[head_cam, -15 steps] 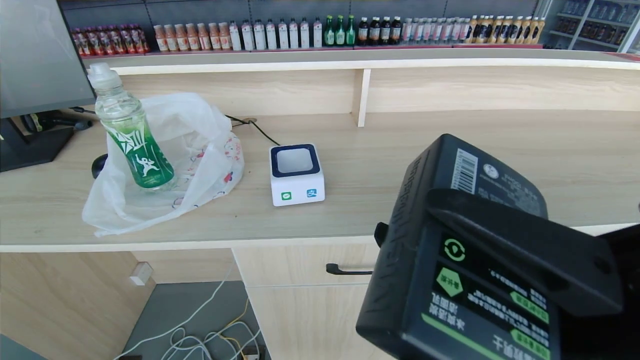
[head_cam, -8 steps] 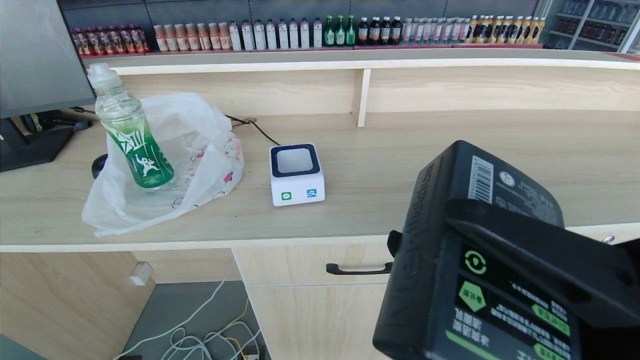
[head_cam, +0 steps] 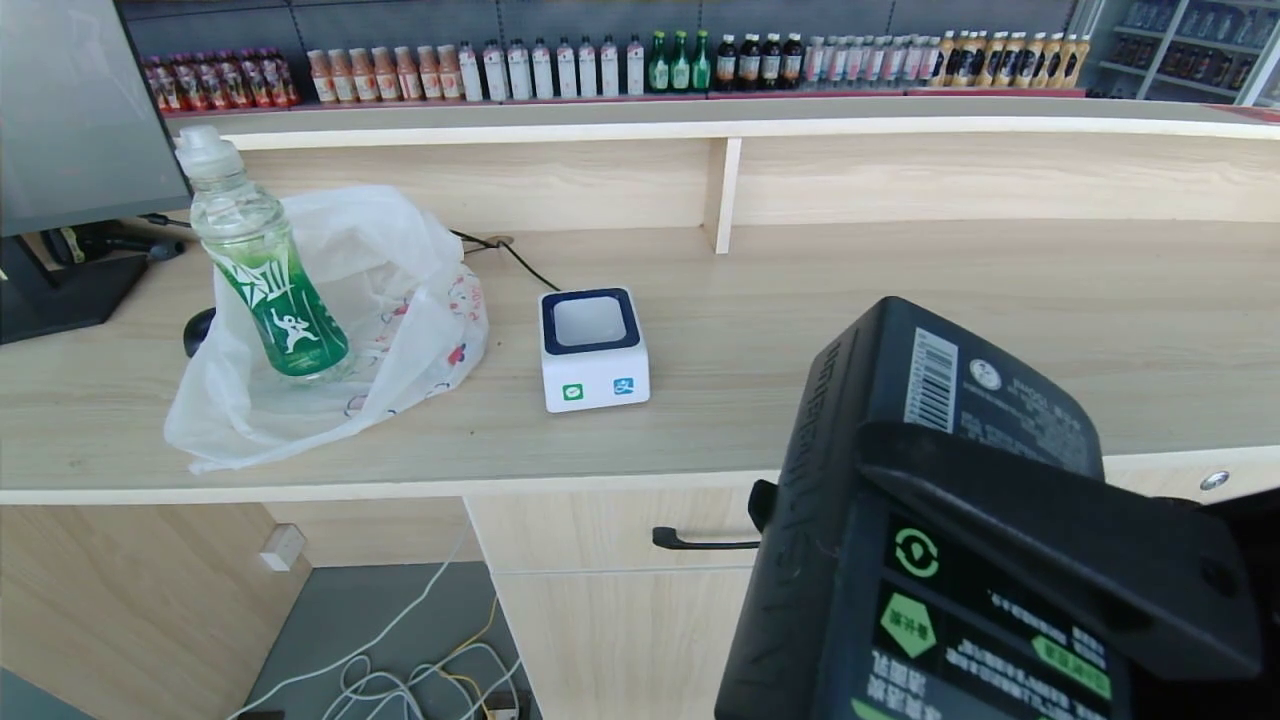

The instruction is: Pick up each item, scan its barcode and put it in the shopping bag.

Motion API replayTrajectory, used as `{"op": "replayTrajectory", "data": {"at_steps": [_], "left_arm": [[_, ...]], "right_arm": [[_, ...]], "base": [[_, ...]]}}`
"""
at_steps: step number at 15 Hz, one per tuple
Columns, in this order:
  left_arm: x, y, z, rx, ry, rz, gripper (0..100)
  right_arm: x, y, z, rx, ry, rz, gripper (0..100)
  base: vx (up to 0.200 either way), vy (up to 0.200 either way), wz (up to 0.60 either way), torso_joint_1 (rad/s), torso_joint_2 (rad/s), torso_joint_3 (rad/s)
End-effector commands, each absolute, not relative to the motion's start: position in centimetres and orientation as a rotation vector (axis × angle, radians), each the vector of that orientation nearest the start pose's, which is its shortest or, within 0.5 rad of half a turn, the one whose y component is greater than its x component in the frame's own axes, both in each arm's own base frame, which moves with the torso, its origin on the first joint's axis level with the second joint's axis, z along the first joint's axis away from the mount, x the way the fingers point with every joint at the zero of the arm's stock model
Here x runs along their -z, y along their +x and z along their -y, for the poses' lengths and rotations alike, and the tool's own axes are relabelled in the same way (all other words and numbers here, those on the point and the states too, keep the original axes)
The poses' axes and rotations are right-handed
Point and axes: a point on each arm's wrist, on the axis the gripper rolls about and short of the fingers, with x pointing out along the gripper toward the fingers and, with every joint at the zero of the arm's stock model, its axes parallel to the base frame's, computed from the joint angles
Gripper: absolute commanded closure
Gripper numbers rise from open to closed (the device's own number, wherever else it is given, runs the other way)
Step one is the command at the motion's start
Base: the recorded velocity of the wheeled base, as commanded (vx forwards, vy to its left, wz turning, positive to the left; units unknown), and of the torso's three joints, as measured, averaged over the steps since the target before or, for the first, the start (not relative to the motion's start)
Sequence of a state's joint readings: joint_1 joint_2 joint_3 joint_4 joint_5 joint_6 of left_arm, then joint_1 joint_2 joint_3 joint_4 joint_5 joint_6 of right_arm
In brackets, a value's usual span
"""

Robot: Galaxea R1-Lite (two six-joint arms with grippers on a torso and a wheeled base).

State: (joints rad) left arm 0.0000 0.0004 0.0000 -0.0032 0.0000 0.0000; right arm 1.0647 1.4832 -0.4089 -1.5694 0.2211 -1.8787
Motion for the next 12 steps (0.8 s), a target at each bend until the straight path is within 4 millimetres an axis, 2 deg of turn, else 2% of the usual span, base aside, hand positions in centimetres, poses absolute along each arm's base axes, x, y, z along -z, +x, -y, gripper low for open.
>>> {"op": "replayTrajectory", "data": {"at_steps": [1,5,12], "left_arm": [[-7.6,-2.3,0.0,0.000,0.000,0.003,0],[-7.6,-2.3,0.0,0.000,0.000,0.003,0],[-7.6,-2.3,0.0,0.000,0.000,0.003,0]], "right_arm": [[-22.8,10.0,-19.1,-0.396,-1.353,1.427,100],[-22.7,10.0,-19.2,-0.406,-1.343,1.423,100],[-19.7,10.8,-20.8,-0.775,-1.024,1.107,100]], "base": [[0.000,0.000,0.00,0.000,0.00,0.000],[0.000,0.000,0.00,0.000,0.00,0.000],[0.000,0.000,0.00,0.000,0.00,0.000]]}}
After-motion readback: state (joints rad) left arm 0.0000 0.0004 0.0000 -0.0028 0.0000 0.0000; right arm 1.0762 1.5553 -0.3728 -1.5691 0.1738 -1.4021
